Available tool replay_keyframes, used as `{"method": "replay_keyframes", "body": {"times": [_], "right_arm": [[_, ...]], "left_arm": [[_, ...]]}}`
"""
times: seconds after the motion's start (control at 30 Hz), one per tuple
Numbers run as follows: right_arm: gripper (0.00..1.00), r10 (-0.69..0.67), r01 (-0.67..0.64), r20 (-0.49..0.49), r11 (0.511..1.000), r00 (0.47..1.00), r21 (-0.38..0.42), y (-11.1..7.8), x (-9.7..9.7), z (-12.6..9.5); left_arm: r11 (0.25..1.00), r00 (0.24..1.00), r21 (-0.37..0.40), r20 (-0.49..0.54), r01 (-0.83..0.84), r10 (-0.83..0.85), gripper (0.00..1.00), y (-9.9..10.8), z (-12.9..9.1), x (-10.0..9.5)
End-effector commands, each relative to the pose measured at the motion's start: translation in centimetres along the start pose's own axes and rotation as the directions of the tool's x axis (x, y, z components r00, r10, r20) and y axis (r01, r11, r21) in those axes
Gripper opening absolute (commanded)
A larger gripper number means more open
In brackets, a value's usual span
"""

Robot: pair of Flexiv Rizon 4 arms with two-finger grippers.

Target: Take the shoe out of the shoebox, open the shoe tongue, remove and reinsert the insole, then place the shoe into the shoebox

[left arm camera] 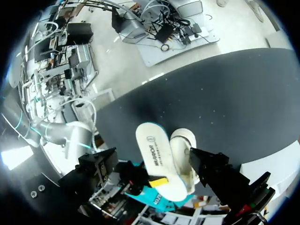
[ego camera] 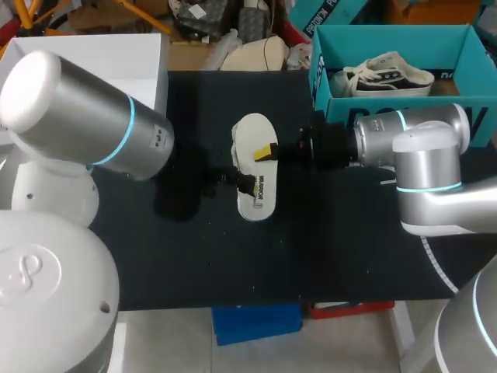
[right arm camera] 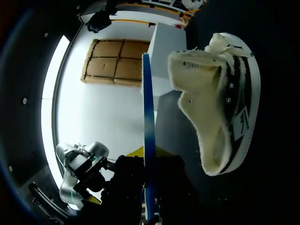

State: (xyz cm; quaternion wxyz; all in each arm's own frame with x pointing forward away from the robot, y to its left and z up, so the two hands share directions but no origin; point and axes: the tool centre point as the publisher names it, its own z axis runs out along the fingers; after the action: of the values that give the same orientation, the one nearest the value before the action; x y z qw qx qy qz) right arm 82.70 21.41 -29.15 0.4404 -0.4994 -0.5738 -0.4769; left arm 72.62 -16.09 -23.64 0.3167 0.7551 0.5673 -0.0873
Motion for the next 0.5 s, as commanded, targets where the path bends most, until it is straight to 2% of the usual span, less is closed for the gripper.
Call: {"method": "replay_keyframes", "body": {"times": [0.03, 0.3, 0.5], "right_arm": [[0.0, 0.001, -0.001, 0.002, 1.0, 1.0, -0.003, -0.07, 0.06, 0.05], [0.0, 0.001, -0.001, 0.002, 1.0, 1.0, -0.003, -0.07, 0.06, 0.05], [0.0, 0.001, -0.001, 0.002, 1.0, 1.0, -0.003, -0.07, 0.06, 0.05]], "left_arm": [[0.993, 0.768, 0.056, -0.639, 0.108, -0.048, 1.0, 1.47, 0.37, -0.92], [0.981, 0.724, 0.078, -0.686, 0.176, -0.075, 1.0, 1.64, 0.52, -1.37], [0.98, 0.734, 0.092, -0.676, 0.175, -0.068, 1.0, 1.43, 0.57, -1.48]]}}
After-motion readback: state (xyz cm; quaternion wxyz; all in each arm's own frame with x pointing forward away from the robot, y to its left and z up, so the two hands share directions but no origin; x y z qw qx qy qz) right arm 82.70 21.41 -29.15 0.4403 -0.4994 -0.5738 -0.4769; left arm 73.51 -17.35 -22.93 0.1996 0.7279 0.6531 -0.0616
